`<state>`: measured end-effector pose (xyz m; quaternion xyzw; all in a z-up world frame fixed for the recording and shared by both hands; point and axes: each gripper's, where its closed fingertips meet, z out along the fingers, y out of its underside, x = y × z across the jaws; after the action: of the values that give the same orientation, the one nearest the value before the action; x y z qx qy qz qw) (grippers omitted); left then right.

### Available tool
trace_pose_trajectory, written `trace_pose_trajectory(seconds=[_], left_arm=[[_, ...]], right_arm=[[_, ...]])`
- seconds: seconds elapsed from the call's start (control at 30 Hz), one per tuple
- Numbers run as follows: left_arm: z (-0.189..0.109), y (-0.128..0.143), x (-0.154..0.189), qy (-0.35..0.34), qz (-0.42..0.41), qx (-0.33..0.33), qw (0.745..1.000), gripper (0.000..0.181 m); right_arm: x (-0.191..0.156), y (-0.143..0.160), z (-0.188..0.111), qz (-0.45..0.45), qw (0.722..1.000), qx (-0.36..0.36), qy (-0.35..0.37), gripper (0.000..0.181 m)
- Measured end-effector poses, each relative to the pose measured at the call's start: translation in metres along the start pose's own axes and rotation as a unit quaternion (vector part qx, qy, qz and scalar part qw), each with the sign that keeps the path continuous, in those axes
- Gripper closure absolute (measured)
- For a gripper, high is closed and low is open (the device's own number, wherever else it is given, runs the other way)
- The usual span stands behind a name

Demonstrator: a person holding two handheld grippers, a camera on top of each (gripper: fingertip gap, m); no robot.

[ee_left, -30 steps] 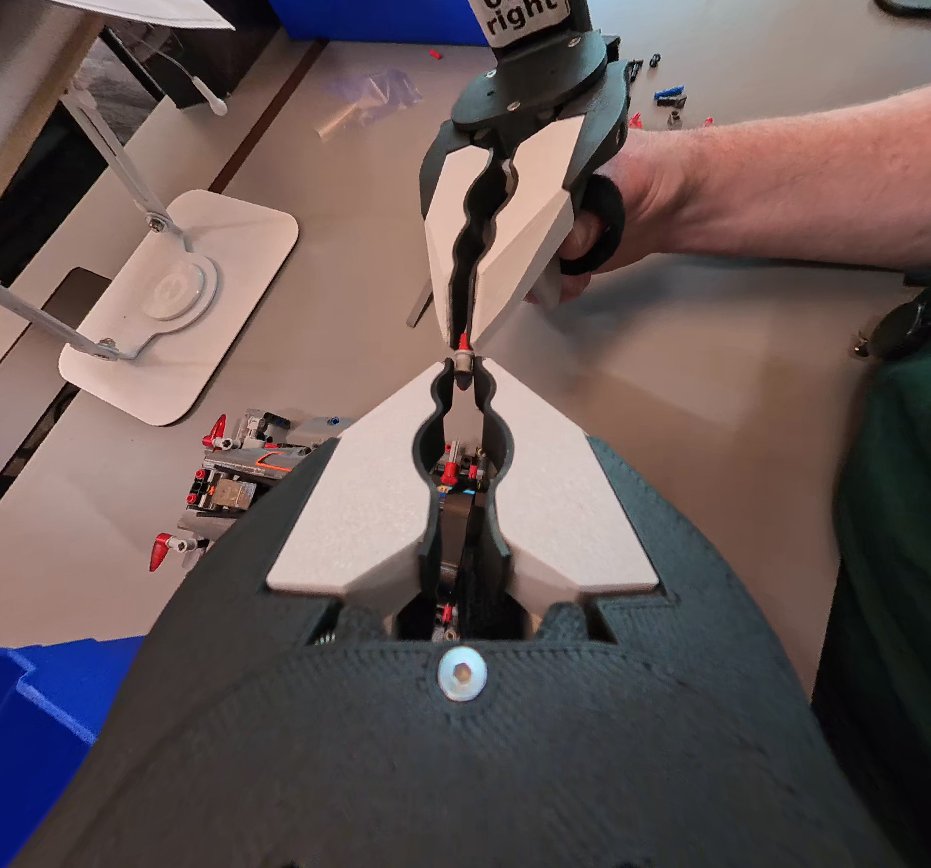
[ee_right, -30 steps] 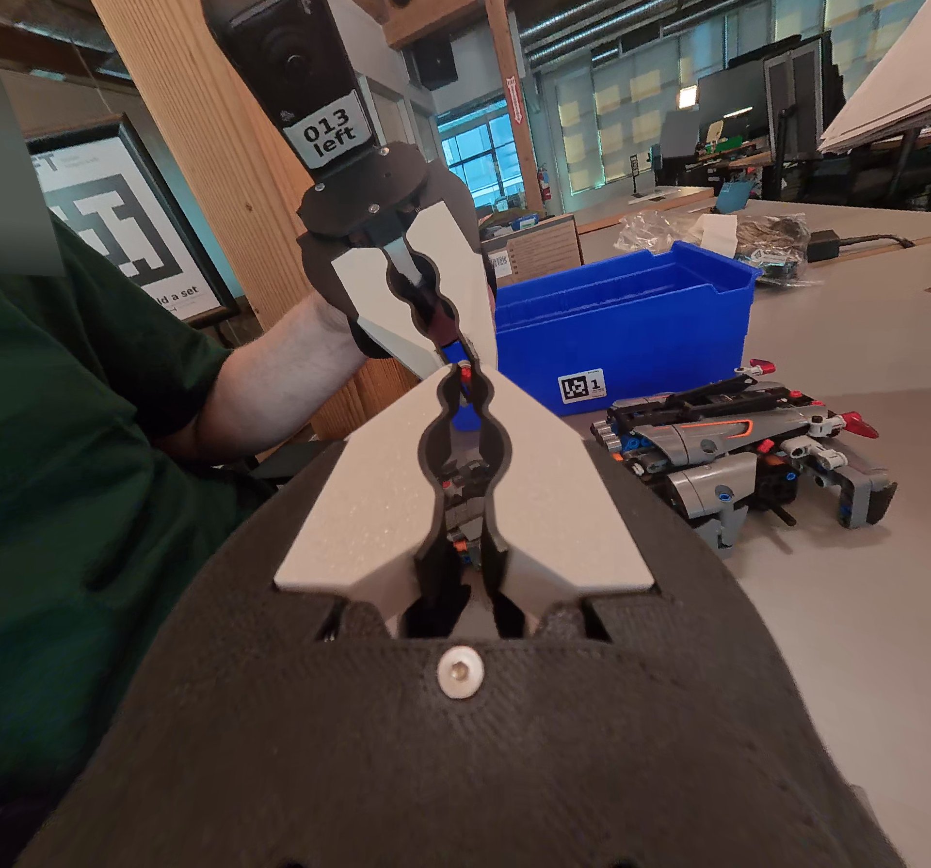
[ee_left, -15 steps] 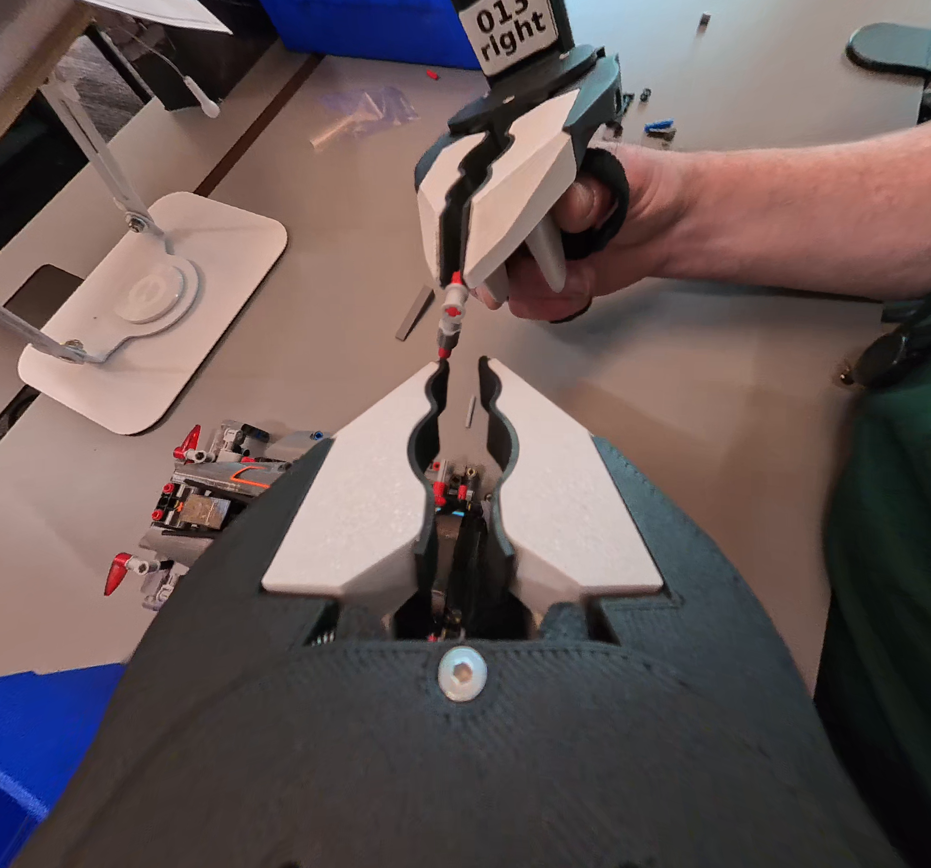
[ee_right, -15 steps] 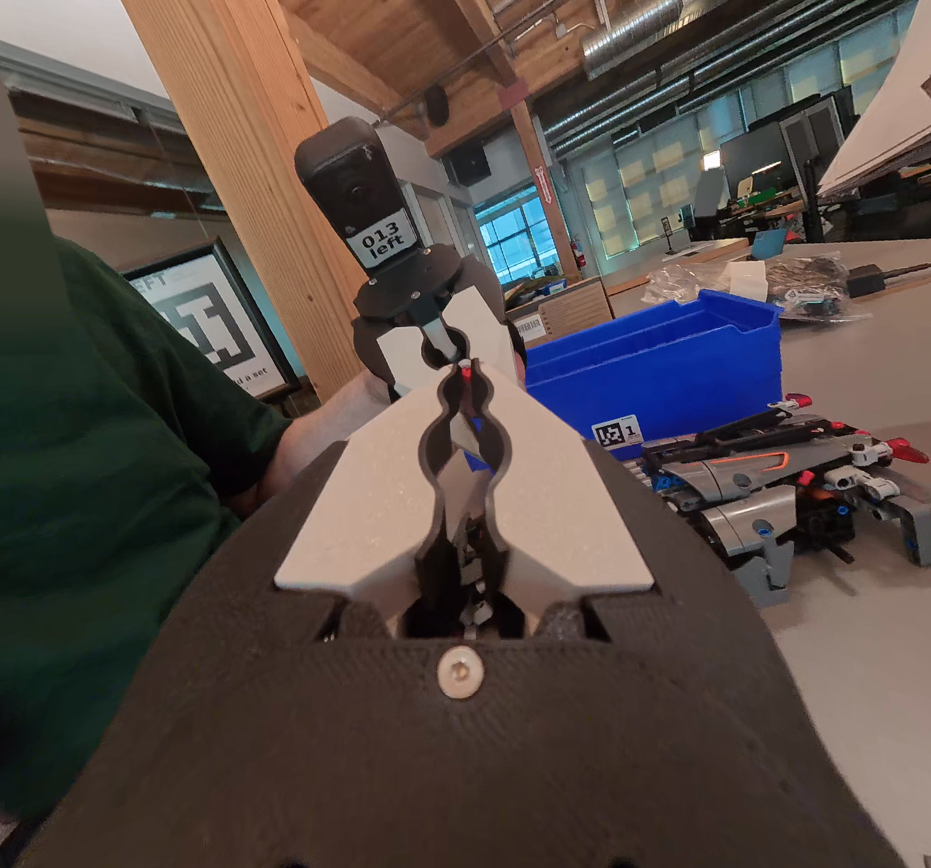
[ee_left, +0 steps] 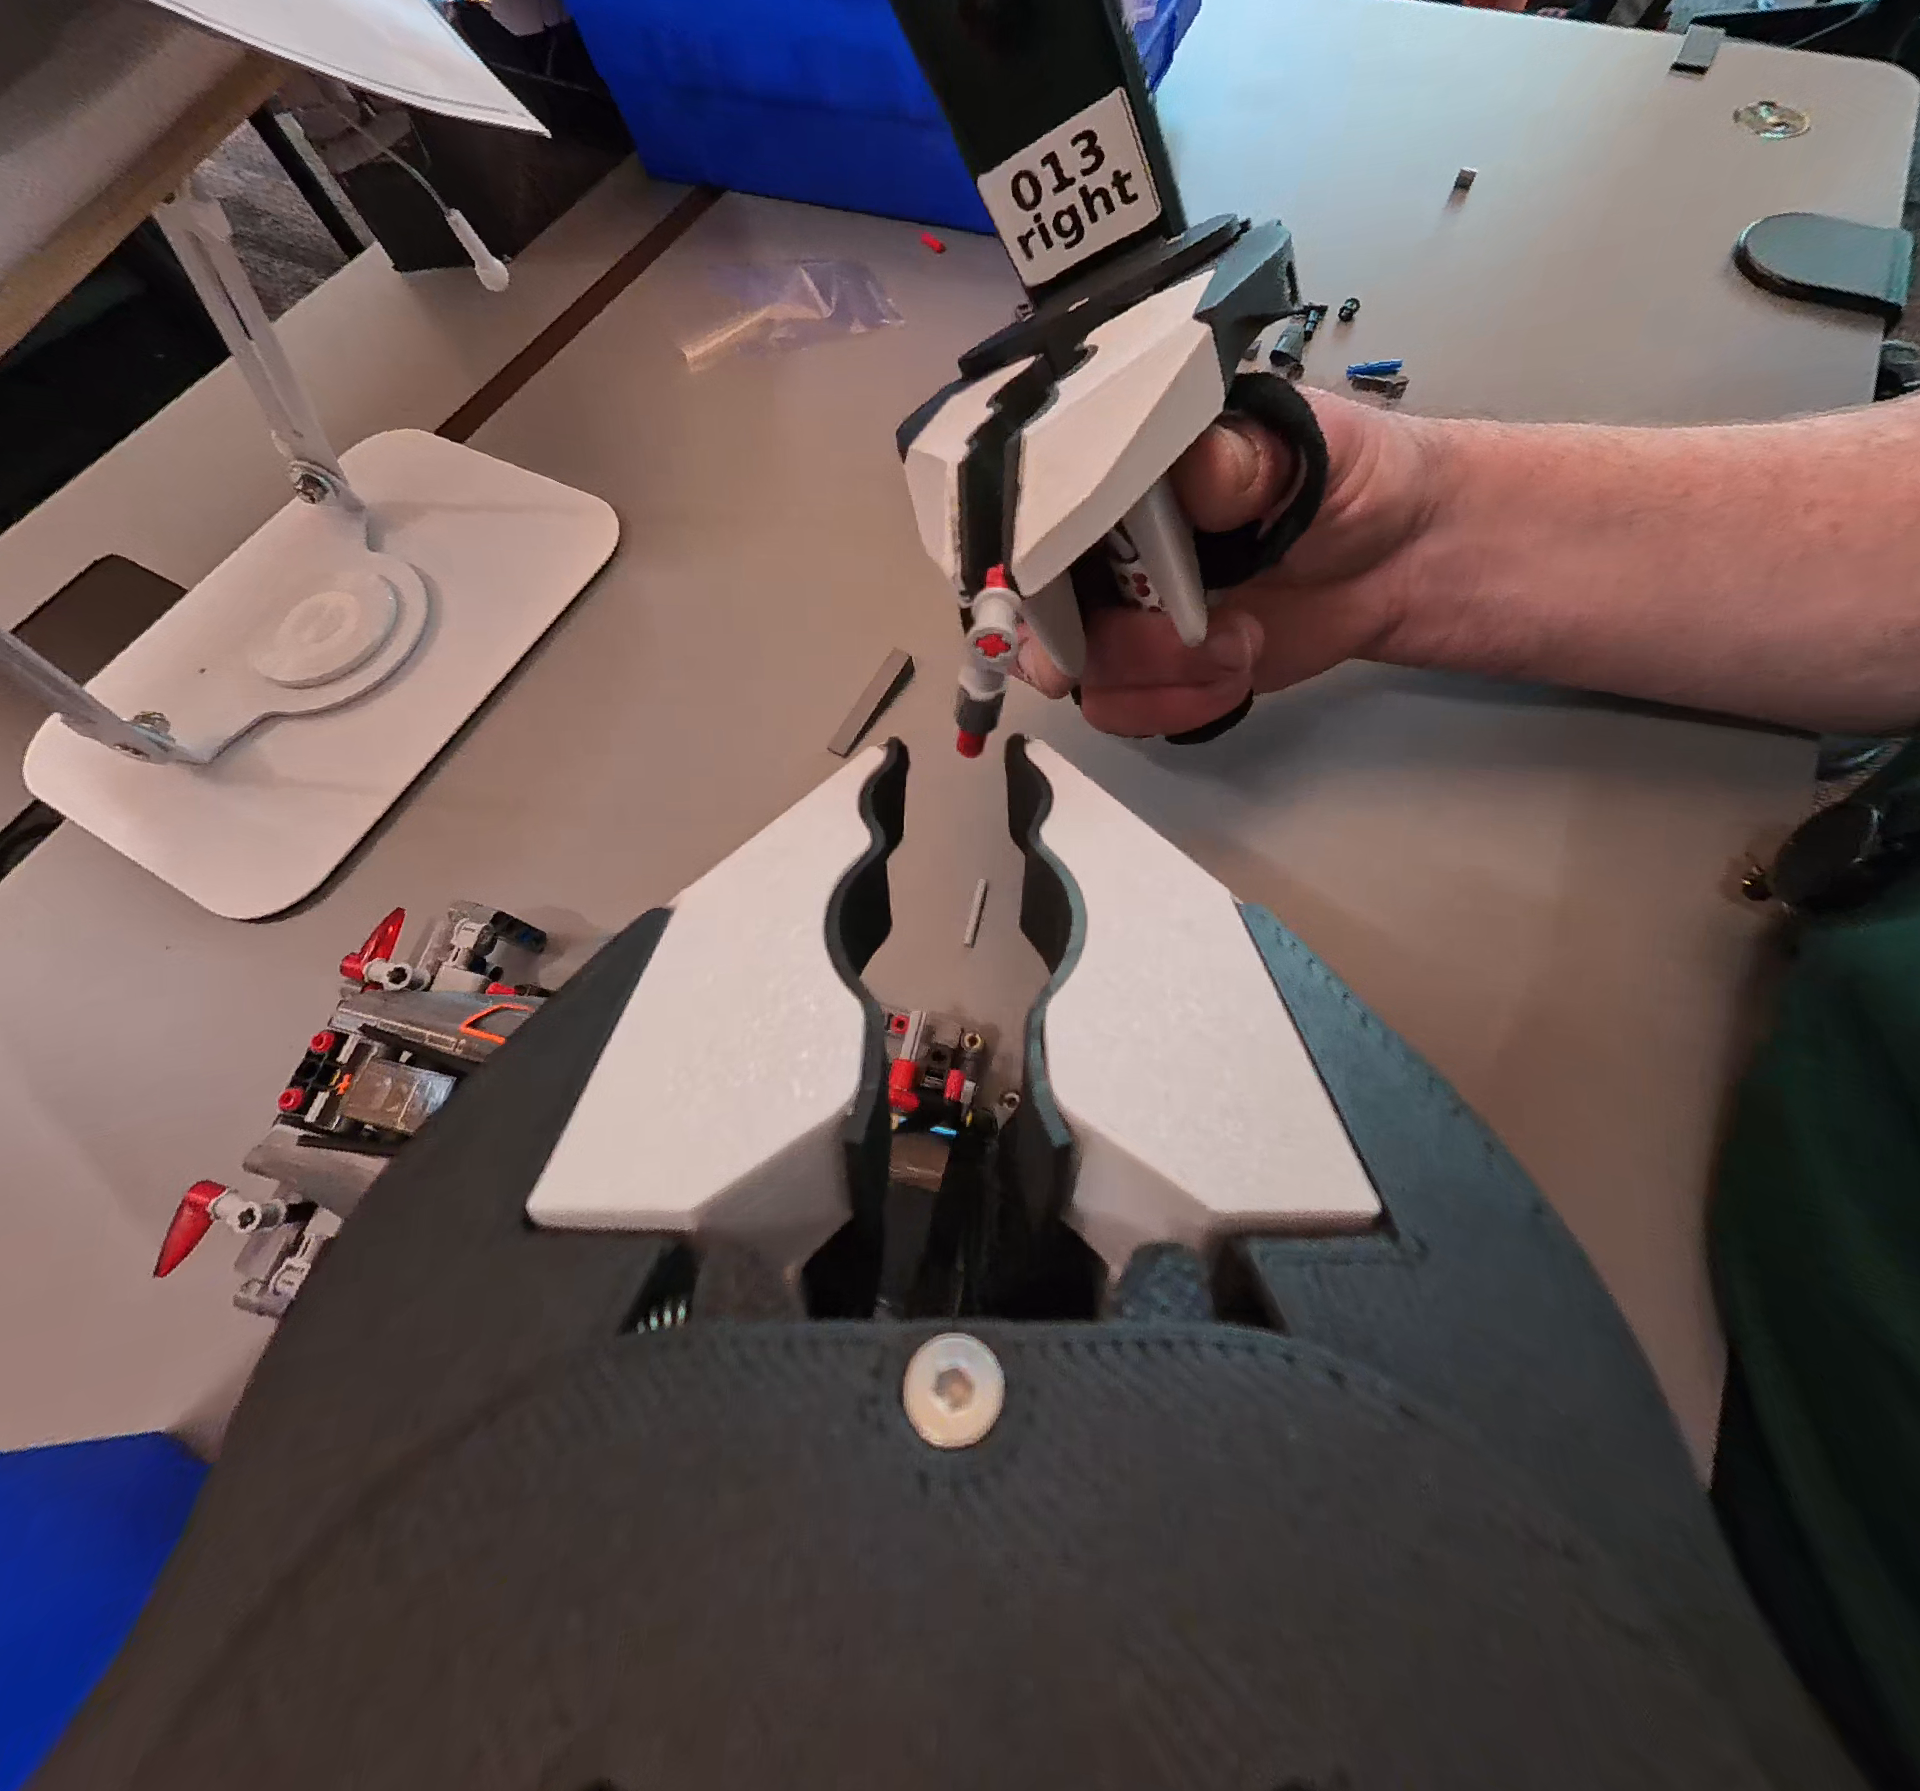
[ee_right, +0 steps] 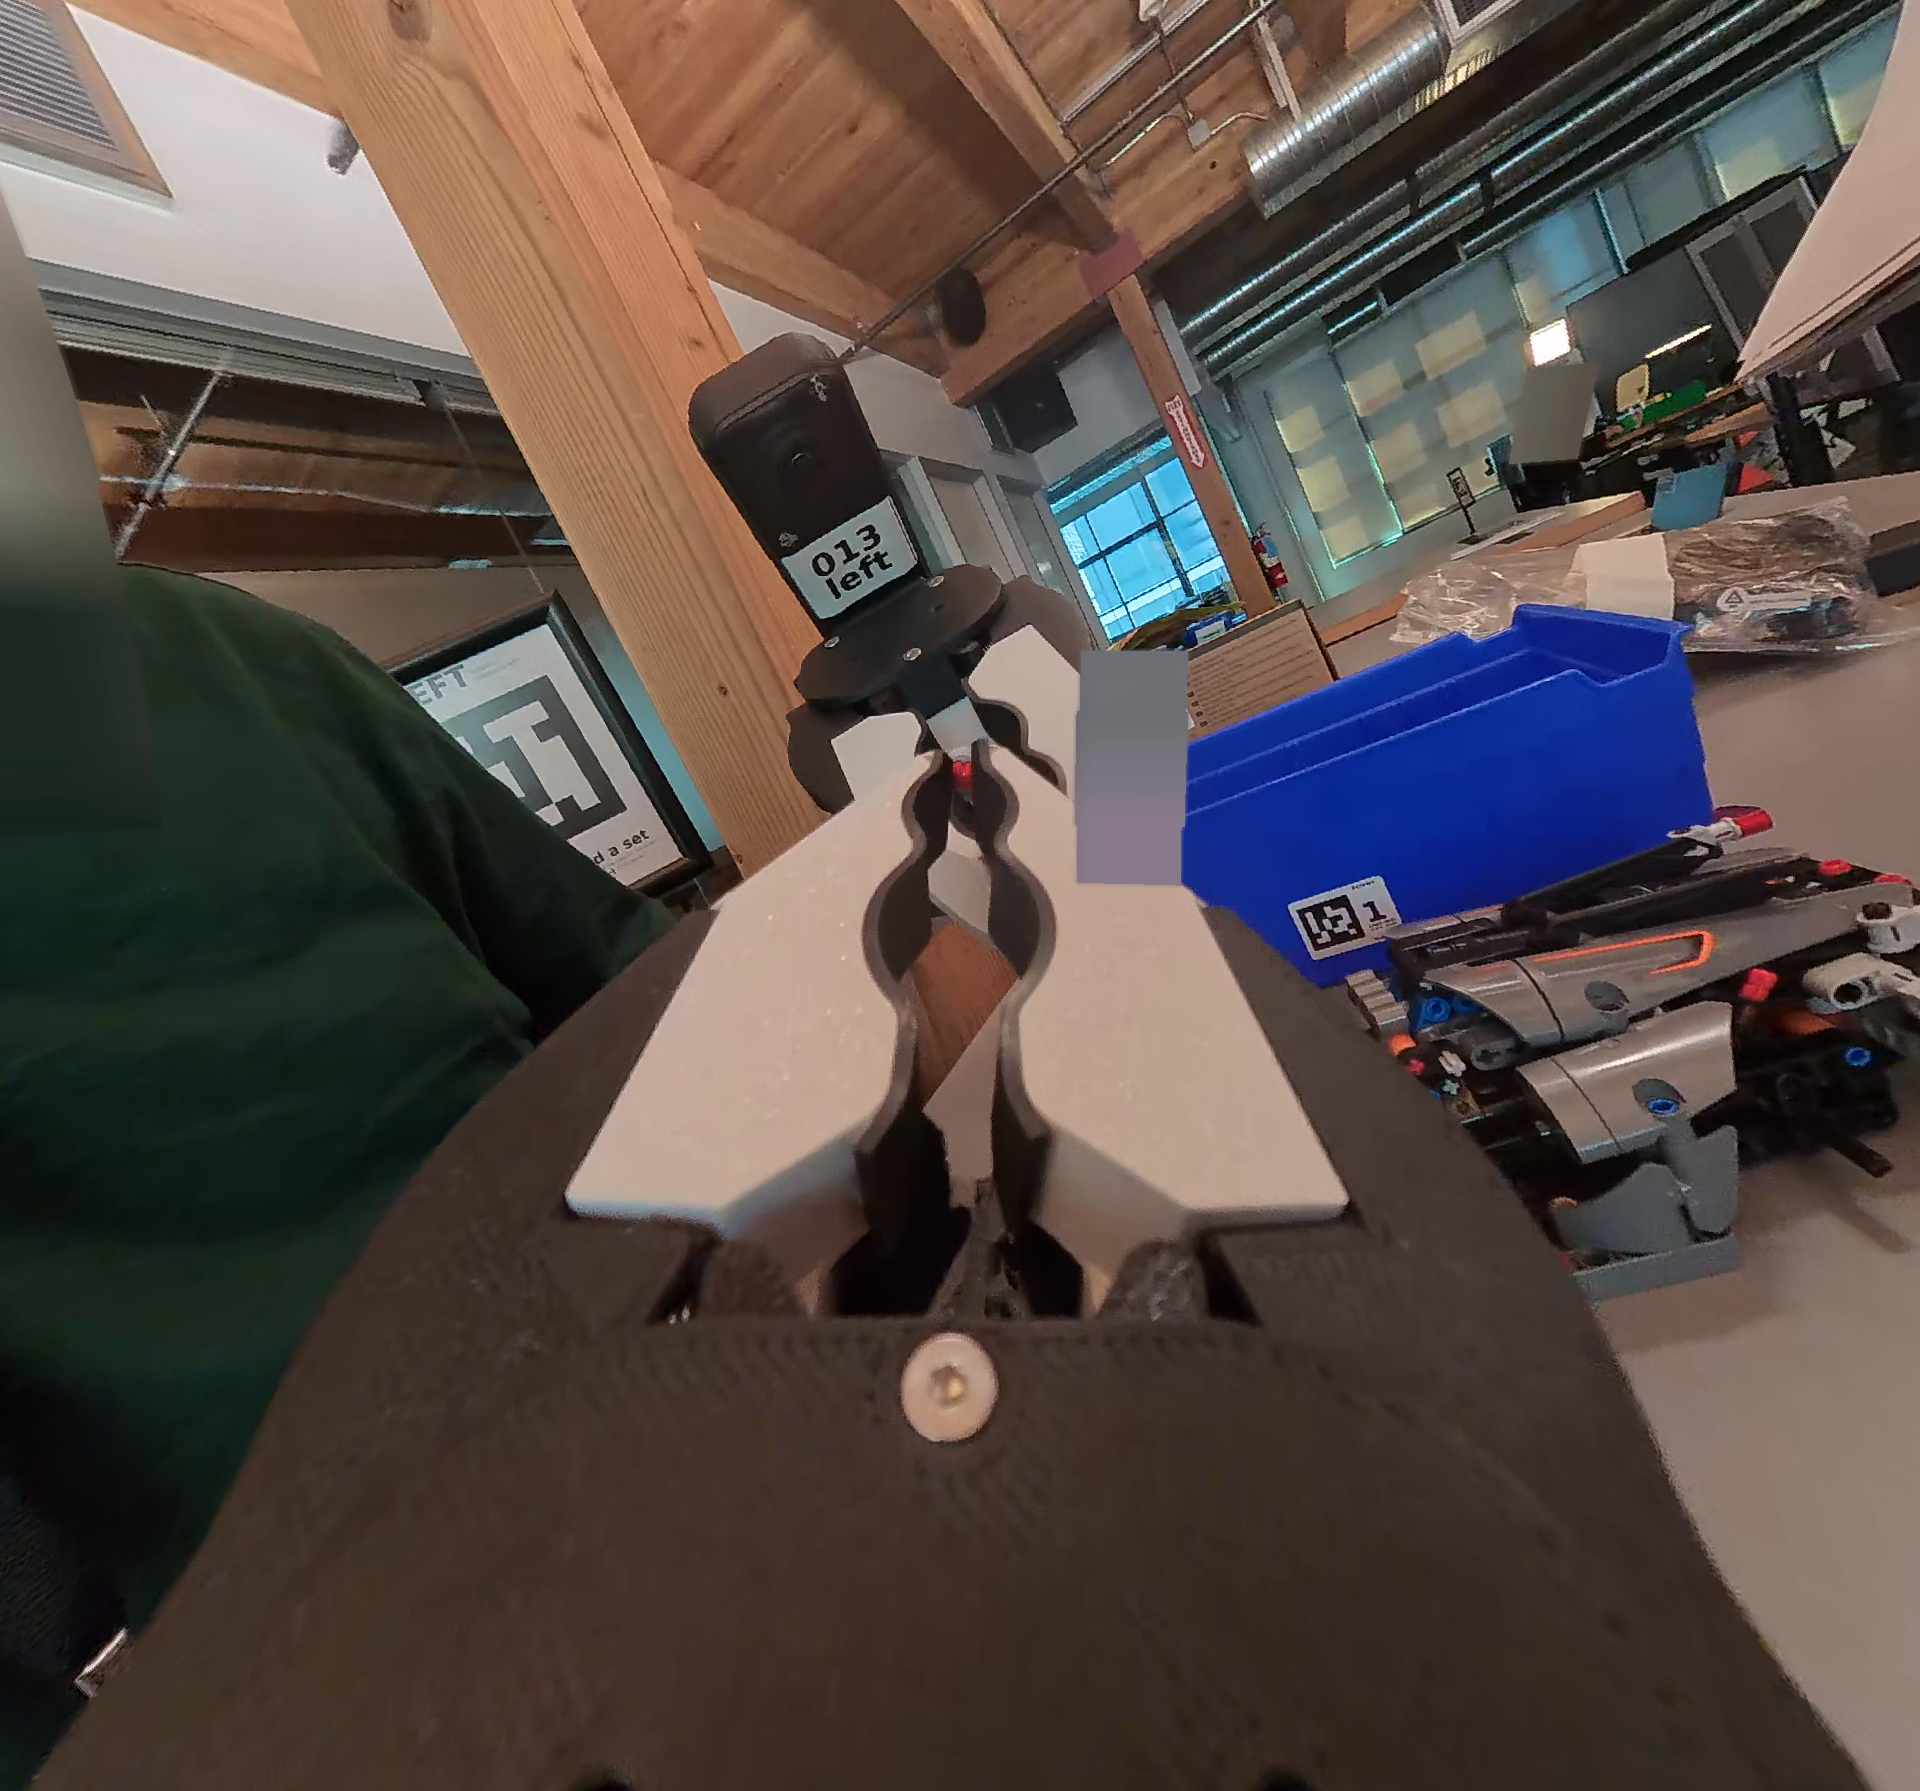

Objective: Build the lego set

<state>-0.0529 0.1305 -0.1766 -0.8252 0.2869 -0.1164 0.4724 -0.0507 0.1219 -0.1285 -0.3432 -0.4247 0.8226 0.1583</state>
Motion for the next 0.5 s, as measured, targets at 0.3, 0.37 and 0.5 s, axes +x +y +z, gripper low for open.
trace_pose_trajectory(seconds=[0.3, 0.37, 0.5], left_arm=[[-0.002, -0.006, 0.006, 0.026, -0.006, 0.016, 1.0, 0.177], [-0.004, -0.003, 0.007, 0.033, -0.007, 0.004, 0.999, 0.177], [-0.008, 0.004, 0.014, 0.054, -0.006, -0.027, 0.998, 0.177]], right_arm=[[0.003, 0.002, 0.001, -0.006, 1.0, -0.011, 0.011, 0.179], [0.003, 0.005, 0.002, -0.033, 0.999, -0.029, 0.024, 0.178], [0.003, 0.016, 0.005, -0.077, 0.993, -0.073, 0.042, 0.173]])
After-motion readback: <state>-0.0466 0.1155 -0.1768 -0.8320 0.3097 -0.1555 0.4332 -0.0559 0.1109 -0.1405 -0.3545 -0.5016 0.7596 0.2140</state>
